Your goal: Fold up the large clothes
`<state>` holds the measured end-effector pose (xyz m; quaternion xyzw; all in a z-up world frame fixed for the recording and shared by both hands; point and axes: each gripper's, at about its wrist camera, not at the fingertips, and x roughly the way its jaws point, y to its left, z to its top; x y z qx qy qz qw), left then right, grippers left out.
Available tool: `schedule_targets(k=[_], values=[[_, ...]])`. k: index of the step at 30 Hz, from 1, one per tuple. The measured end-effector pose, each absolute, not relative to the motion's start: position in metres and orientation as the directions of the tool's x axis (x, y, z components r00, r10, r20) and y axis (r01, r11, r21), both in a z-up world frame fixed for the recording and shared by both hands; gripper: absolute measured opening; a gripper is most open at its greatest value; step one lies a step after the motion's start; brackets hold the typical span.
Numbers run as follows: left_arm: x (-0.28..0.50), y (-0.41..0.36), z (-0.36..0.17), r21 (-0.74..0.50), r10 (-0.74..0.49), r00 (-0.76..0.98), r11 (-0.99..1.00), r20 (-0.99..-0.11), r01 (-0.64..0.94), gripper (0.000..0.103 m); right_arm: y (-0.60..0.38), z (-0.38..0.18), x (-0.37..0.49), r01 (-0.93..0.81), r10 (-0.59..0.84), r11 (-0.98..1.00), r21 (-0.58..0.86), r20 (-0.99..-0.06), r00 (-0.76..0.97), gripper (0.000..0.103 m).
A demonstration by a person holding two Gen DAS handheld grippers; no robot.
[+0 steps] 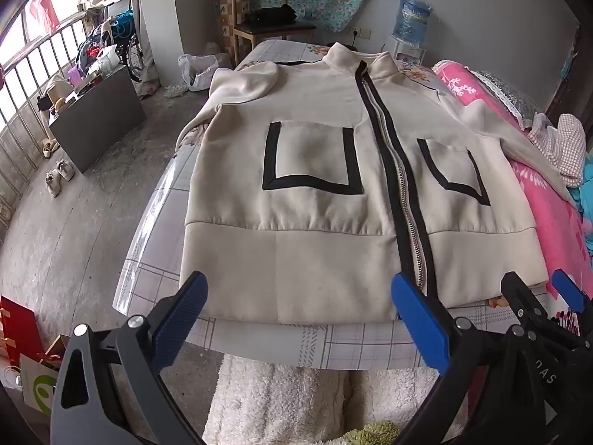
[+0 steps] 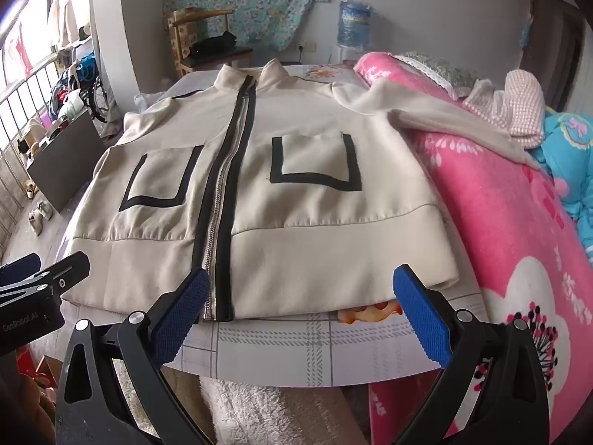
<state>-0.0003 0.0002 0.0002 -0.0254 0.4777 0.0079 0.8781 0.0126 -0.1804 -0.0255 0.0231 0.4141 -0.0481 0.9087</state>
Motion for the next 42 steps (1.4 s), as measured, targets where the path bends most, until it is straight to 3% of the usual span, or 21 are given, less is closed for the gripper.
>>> schedule_targets(k=[42], values=[[0.0029, 0.0026, -0.0028, -0.04, -0.004, 0.526, 0.998, -0.851, -0.058, 0.097, -0.1783, -0.0263, 0.0125, 0.07, -0.069, 0.997, -0.031, -0.751, 0.657, 0.095]])
